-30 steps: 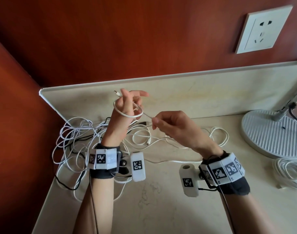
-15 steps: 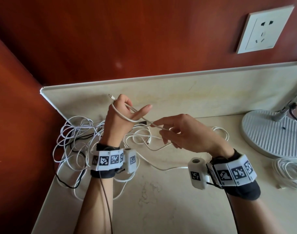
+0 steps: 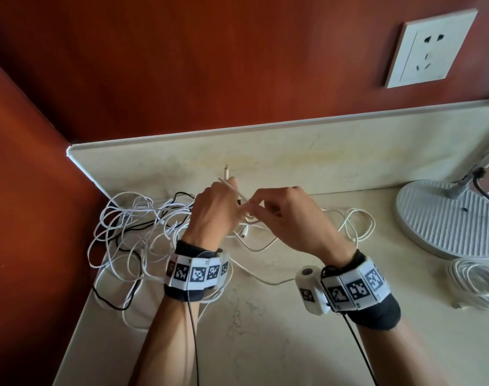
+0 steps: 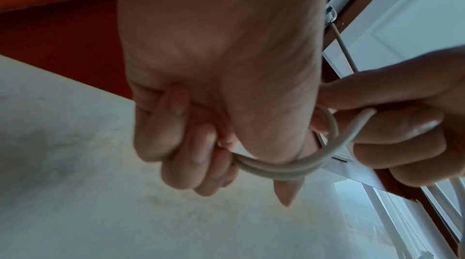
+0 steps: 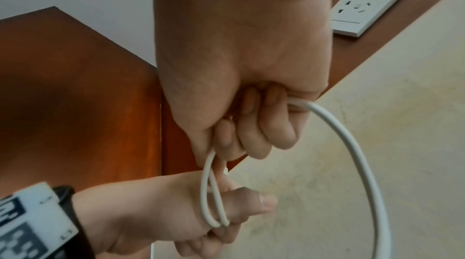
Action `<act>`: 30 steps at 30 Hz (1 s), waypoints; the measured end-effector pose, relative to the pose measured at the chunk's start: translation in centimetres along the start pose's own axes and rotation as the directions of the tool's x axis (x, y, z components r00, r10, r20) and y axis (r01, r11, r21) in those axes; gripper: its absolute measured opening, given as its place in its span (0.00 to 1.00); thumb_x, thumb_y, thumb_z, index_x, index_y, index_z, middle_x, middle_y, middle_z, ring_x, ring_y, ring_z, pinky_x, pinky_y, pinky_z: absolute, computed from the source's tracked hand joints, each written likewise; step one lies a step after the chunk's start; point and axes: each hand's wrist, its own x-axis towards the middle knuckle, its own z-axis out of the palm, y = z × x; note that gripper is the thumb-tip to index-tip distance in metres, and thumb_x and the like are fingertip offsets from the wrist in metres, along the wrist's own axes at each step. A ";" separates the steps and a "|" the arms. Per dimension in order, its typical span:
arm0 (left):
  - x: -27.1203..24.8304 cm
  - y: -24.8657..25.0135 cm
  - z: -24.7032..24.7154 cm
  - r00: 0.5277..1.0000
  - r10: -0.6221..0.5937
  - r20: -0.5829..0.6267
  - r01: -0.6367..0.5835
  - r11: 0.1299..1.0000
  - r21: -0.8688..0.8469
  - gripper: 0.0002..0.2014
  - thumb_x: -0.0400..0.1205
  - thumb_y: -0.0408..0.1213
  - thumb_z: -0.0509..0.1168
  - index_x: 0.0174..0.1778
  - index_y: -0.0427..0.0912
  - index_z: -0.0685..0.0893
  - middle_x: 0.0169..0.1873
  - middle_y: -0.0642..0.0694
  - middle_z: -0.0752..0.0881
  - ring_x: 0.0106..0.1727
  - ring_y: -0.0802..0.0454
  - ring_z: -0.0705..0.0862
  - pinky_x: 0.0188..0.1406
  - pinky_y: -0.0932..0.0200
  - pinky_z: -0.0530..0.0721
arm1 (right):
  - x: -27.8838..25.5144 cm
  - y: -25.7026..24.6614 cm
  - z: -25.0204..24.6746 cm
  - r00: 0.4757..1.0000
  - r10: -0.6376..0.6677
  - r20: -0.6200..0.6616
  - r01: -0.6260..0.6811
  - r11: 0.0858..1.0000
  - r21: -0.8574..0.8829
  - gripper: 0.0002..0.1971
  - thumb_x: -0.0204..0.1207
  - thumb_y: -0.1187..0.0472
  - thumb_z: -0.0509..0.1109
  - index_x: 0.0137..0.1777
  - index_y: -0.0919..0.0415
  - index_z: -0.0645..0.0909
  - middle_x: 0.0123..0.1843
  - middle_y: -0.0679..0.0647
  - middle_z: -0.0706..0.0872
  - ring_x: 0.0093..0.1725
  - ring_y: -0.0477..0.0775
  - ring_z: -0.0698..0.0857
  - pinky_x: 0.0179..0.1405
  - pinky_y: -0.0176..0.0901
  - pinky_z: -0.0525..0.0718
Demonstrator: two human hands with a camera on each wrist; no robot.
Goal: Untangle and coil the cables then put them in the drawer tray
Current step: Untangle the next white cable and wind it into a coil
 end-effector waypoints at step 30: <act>-0.2 0.9 -0.5 0.975 0.221 0.007 -0.197 0.883 -0.427 0.28 0.82 0.55 0.70 0.21 0.46 0.69 0.14 0.54 0.66 0.20 0.56 0.66 0.25 0.55 0.65 | 0.1 1.6 -3.4 0.998 0.063 0.001 -0.061 0.965 0.254 0.18 0.92 0.55 0.63 0.79 0.47 0.78 0.50 0.45 0.88 0.39 0.49 0.89 0.40 0.41 0.87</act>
